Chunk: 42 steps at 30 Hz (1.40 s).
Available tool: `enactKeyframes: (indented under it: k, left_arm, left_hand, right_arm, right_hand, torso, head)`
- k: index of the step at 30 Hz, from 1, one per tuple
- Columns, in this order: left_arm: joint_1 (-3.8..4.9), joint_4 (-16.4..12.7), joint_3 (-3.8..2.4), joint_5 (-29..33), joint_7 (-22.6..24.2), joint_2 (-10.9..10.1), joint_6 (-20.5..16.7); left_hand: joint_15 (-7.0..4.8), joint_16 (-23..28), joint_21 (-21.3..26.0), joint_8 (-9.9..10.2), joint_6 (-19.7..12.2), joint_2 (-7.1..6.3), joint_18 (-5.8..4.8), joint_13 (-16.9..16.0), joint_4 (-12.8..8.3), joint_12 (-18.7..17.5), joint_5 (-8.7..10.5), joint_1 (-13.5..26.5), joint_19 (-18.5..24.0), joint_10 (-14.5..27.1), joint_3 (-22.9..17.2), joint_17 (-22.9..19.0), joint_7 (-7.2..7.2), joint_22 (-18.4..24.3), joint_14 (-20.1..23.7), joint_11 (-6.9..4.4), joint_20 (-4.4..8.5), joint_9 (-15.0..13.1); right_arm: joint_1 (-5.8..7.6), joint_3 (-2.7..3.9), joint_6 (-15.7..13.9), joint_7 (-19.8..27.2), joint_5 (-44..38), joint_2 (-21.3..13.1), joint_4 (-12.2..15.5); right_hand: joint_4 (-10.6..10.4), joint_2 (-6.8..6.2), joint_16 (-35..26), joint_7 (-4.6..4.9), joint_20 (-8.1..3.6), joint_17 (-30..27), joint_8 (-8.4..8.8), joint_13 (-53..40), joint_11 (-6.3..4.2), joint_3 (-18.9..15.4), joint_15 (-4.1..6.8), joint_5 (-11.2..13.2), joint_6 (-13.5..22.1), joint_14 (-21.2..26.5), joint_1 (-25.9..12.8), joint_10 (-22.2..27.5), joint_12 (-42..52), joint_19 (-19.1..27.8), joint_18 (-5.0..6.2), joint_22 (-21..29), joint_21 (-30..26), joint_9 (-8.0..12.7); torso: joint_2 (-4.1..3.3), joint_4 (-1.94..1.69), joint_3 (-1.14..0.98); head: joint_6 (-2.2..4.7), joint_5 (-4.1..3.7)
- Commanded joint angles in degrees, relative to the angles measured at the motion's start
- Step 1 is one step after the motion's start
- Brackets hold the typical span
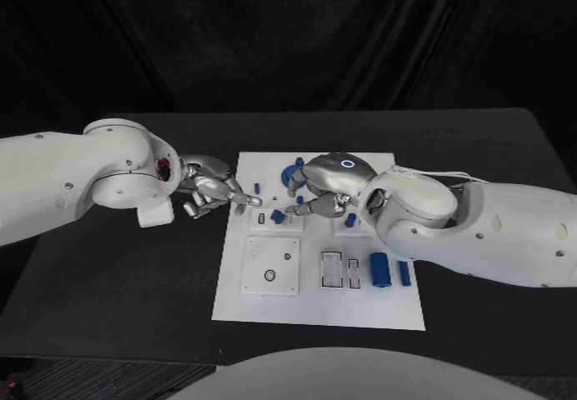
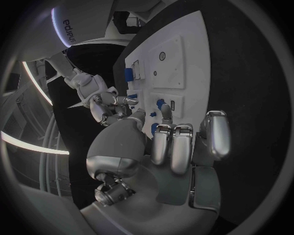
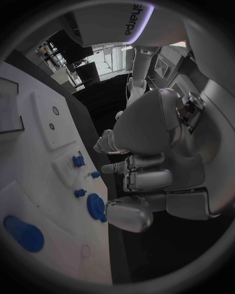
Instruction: Assemble the parts on the task board
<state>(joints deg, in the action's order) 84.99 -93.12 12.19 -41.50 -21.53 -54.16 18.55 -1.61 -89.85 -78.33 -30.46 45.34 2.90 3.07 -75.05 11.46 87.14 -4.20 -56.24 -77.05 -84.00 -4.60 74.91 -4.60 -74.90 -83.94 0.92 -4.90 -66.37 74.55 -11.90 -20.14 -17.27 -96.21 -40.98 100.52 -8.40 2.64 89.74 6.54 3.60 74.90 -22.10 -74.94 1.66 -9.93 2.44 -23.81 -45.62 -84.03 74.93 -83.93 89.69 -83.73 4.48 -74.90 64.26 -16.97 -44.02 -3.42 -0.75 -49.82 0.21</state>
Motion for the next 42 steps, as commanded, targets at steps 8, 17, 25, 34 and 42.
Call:
enactKeyframes:
  k: [8,17,25,34,42]
  left_arm:
    - [0.13,0.3,-0.04,1.6,1.9,-0.3,0.2]
    - [0.13,0.8,-0.04,1.6,1.4,-0.3,0.7]
    - [0.12,1.0,-0.04,1.6,1.0,-0.1,1.3]
    - [0.11,1.5,-0.03,1.6,1.2,0.4,1.6]
    - [0.09,2.1,-0.03,1.6,1.3,0.9,1.8]
  left_hand:
    - [0.08,-0.2,0.6,-0.6,-1.0,0.4,0.87,-11.2,0.3,-0.3,-0.31,-0.6,0.2,-2.0,0.7,15.1,0.0,-7.3,-6.1,0.01,-0.03,-0.2]
    - [0.12,-0.2,0.8,-0.7,-1.3,0.69,0.9,-11.0,0.6,-0.5,-0.57,-0.8,0.3,-1.8,0.9,15.1,-0.04,-7.3,-6.1,0.05,-0.05,-0.3]
    - [0.14,-0.2,1.0,-0.8,-1.4,0.89,0.95,-10.8,0.7,-0.7,-0.85,-1.0,0.5,-1.6,1.0,15.1,-0.05,-7.2,-6.1,0.06,-0.07,-0.3]
    - [0.17,-0.2,1.3,-0.9,-1.5,1.15,1.0,-10.7,0.7,-0.8,-1.25,-1.4,0.8,-1.4,1.1,15.1,-0.05,-7.1,-6.1,0.08,-0.09,-0.2]
    - [0.19,-0.2,1.5,-1.0,-1.6,1.3,1.06,-10.6,0.8,-0.9,-1.5,-1.7,1.0,-1.3,1.2,15.1,-0.06,-7.0,-6.1,0.1,-0.1,-0.2]
  right_arm:
    - [-2.58,0.04,0.0,-6.5,-5.1,3.7,-2.6]
    - [-3.85,0.04,1.0,-7.2,-5.4,5.7,-4.3]
    - [-4.48,0.04,2.2,-7.3,-5.6,6.6,-5.6]
    - [-5.46,0.04,2.8,-7.0,-5.7,7.6,-6.6]
    - [-6.0,0.04,3.0,-5.8,-5.7,8.1,-7.3]
  right_hand:
    - [-1.1,-0.62,0.0,-0.07,0.16,14.5,-1.49,-15.1,0.19,0.6,-0.26,2.2,2.0,-5.9,-2.8,-6.1,0.3,0.6,0.76,-8.1,-1.6,-2.8]
    - [-1.2,-0.68,-0.3,-0.04,0.16,13.8,-1.65,-15.1,0.21,0.8,-0.27,2.5,2.5,-5.7,-3.3,-6.1,0.3,0.9,0.94,-7.8,-2.5,-3.4]
    - [-0.8,-0.79,-0.6,0.13,0.22,13.1,-1.65,-15.1,0.34,1.6,-0.35,1.3,3.7,-5.5,-3.0,-6.1,0.3,1.1,1.05,-7.6,-3.3,-4.2]
    - [0.2,-0.87,-0.7,0.14,0.26,12.9,-2.01,-15.1,0.35,3.0,-0.36,-0.7,3.8,-5.5,-2.0,-6.1,0.3,1.1,1.09,-7.5,-3.7,-5.3]
    - [2.6,-1.21,-0.7,-0.17,0.04,12.8,-2.54,-15.1,0.03,6.6,-0.08,-8.1,2.6,-5.5,0.8,-6.1,0.3,1.0,1.12,-7.5,-4.0,-6.6]
  torso:
    - [0.09,0.27,-0.12]
    - [0.0,0.2,-0.17]
    - [-0.02,0.19,-0.16]
    - [-0.02,0.21,-0.09]
    - [-0.01,0.15,-0.08]
  head:
    - [-0.06,0.31]
    - [-0.02,0.08]
    - [-0.13,-0.02]
    - [-0.18,-0.18]
    - [-0.18,-0.05]
